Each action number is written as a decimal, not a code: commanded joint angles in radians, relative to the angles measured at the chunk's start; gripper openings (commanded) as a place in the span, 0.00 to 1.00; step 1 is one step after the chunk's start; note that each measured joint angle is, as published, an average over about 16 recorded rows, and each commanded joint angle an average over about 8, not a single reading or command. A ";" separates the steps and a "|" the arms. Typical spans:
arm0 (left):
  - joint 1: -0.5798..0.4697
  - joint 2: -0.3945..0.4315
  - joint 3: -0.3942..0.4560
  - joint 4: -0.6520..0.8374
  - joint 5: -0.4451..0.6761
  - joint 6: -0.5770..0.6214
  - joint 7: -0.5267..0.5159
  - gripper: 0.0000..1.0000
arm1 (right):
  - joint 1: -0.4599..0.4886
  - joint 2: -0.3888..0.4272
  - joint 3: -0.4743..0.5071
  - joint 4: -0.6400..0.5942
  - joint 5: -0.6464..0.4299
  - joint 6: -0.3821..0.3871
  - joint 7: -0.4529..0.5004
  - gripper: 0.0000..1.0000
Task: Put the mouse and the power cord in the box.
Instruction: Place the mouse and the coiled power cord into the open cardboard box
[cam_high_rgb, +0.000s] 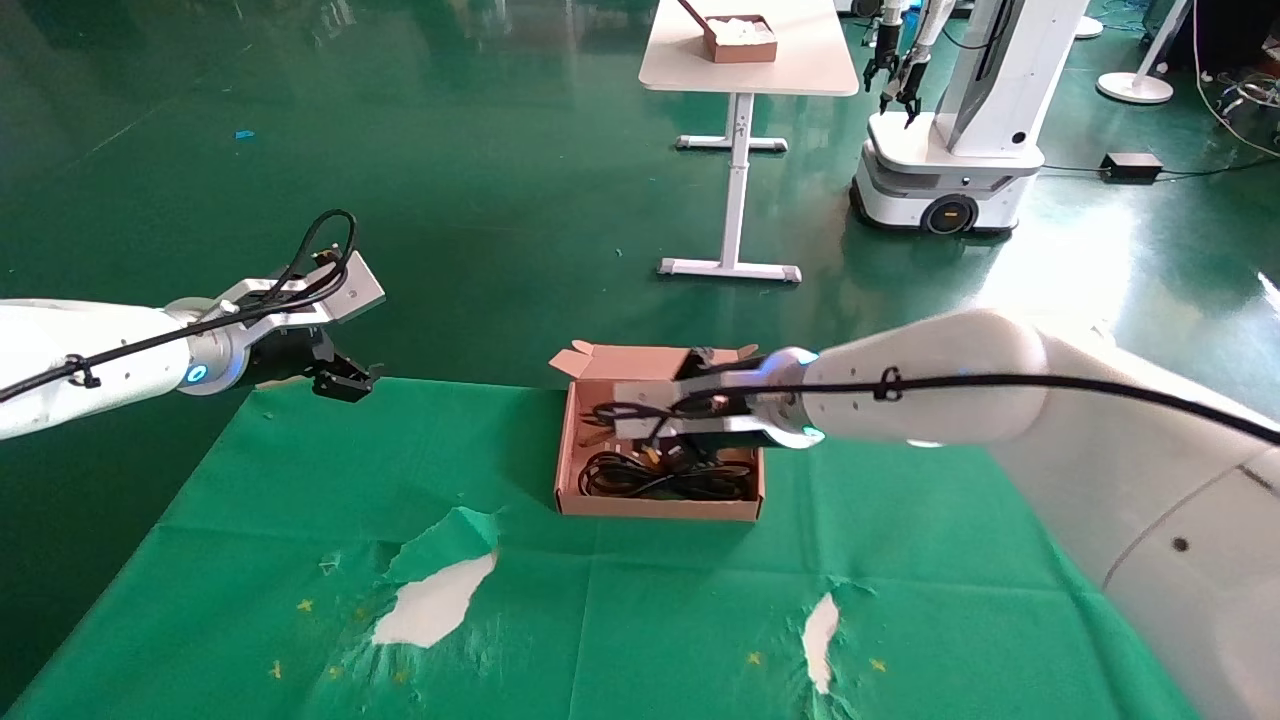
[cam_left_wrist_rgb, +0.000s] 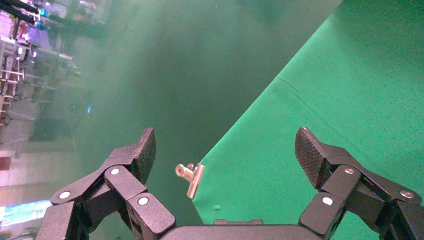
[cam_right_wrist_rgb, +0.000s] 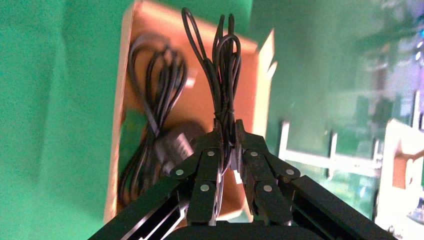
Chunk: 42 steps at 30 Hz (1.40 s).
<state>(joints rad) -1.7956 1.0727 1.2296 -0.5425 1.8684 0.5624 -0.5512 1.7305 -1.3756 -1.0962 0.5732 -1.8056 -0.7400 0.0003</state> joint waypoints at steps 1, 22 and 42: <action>0.001 -0.004 0.003 -0.010 0.008 0.000 -0.014 1.00 | 0.001 0.000 -0.040 -0.017 -0.001 0.020 0.016 0.44; 0.002 -0.006 0.005 -0.016 0.014 0.001 -0.020 1.00 | 0.003 0.000 -0.061 -0.030 -0.010 0.040 0.029 1.00; 0.002 -0.005 0.004 -0.014 0.012 0.001 -0.018 1.00 | -0.104 0.124 0.088 0.095 0.166 -0.095 0.051 1.00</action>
<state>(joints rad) -1.7940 1.0677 1.2336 -0.5567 1.8803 0.5631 -0.5694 1.6271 -1.2514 -1.0088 0.6675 -1.6396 -0.8350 0.0517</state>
